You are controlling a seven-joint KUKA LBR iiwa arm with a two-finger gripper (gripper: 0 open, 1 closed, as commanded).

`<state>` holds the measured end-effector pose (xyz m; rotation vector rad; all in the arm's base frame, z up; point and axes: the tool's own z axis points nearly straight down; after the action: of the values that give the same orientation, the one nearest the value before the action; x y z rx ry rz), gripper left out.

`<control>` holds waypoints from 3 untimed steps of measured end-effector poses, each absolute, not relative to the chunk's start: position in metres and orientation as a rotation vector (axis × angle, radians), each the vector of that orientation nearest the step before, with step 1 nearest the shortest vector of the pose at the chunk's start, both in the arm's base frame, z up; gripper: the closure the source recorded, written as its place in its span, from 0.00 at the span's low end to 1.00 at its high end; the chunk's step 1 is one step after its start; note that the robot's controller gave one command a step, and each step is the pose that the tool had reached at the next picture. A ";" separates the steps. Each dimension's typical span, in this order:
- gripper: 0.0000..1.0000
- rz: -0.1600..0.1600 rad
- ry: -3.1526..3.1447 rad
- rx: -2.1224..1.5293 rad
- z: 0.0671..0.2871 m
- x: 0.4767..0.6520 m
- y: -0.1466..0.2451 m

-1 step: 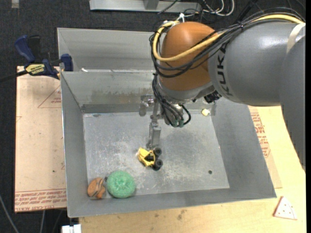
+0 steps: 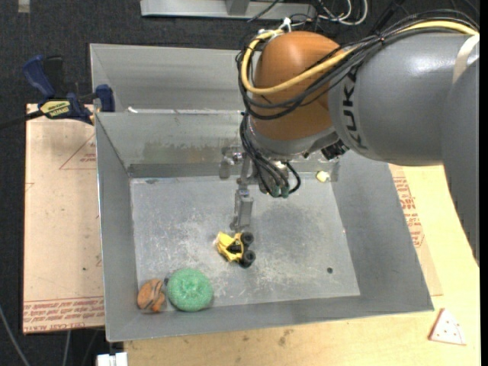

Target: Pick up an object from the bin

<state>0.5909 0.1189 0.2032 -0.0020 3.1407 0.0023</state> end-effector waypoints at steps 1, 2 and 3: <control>0.00 0.003 3.133 -0.132 0.162 0.579 0.090; 0.00 0.001 3.131 -0.171 0.111 0.585 0.069; 0.00 0.008 3.133 -0.242 0.078 0.585 0.056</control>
Offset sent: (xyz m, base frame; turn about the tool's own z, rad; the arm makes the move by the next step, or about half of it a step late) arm -0.0012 -0.0666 -0.1332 -0.1175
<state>0.5853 0.0562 0.0775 -0.2421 3.1331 0.0083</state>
